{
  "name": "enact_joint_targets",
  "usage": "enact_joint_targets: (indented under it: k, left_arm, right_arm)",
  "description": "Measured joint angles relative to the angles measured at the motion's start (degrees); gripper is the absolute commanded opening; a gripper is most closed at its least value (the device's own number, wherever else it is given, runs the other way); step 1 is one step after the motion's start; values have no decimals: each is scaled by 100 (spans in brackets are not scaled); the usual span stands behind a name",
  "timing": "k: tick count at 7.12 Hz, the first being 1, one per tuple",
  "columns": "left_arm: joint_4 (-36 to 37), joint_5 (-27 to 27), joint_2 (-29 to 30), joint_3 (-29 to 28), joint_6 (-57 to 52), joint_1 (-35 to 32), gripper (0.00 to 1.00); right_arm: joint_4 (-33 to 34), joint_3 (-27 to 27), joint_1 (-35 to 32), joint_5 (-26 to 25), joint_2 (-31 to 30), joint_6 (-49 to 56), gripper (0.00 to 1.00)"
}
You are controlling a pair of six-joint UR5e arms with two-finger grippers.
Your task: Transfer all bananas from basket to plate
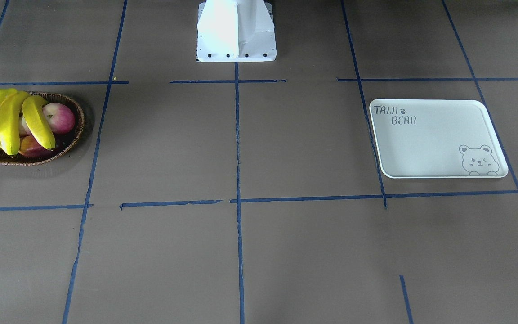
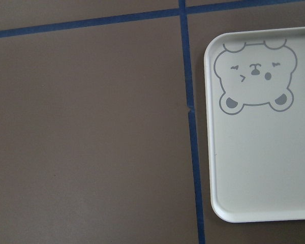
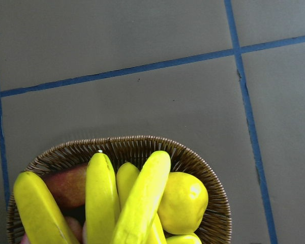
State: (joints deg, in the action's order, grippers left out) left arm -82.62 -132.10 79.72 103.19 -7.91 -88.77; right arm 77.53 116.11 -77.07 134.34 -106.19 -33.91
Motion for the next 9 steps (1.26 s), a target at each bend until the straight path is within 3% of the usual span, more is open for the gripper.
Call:
enact_joint_targets:
  k: [4,7,9]
  left_arm:
    - [2,0,-7,6,-2,0,100]
    - [8,0,-16,2,-2,0,100]
    - [9,0,-17,-6,0,0,100]
  right_arm:
    - [-885,24,1161,-751,-116,-1680,96]
    - [-963,12,1783,-1206,-363,-1875,82]
    - [-973,3,1927,-1241,-386,-1887,40]
